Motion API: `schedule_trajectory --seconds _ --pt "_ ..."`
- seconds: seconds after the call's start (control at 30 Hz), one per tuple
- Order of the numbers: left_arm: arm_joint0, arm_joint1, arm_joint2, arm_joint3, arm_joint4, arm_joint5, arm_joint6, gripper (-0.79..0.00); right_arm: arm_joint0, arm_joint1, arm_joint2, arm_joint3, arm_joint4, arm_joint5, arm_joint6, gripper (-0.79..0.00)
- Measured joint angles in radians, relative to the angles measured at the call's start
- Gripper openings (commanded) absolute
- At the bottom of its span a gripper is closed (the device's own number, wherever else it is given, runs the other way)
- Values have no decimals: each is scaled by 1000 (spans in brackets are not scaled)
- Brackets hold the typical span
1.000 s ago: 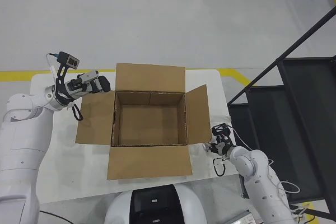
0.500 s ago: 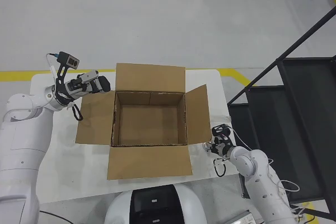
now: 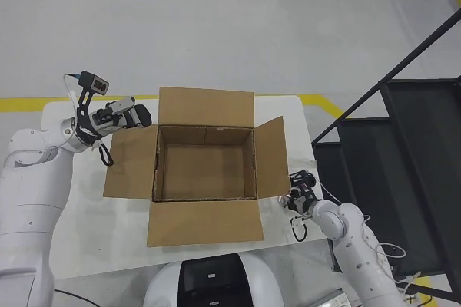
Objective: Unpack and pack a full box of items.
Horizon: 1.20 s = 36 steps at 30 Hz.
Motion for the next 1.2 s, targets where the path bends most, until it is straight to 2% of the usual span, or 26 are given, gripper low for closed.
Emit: schedule_trajectory --seconds 0.03,0.07,0.53,0.83,1.03,1.2 --pt "0 0 0 0 0 0 0 0 1 0 -1 0 1 1 -2 -717" --pt "0 0 0 0 0 0 0 0 1 1 0 0 4 2 -5 -785" --pt "0 0 0 0 0 0 0 0 -92 24 96 -148 84 -53 5 -785" --pt "0 0 0 0 0 0 0 0 -155 40 185 -231 216 -128 35 -785" --pt "0 0 0 0 0 0 0 0 -216 53 287 -309 397 -192 57 -785" --pt "0 0 0 0 0 0 0 0 -270 59 387 -393 550 -203 33 -785"
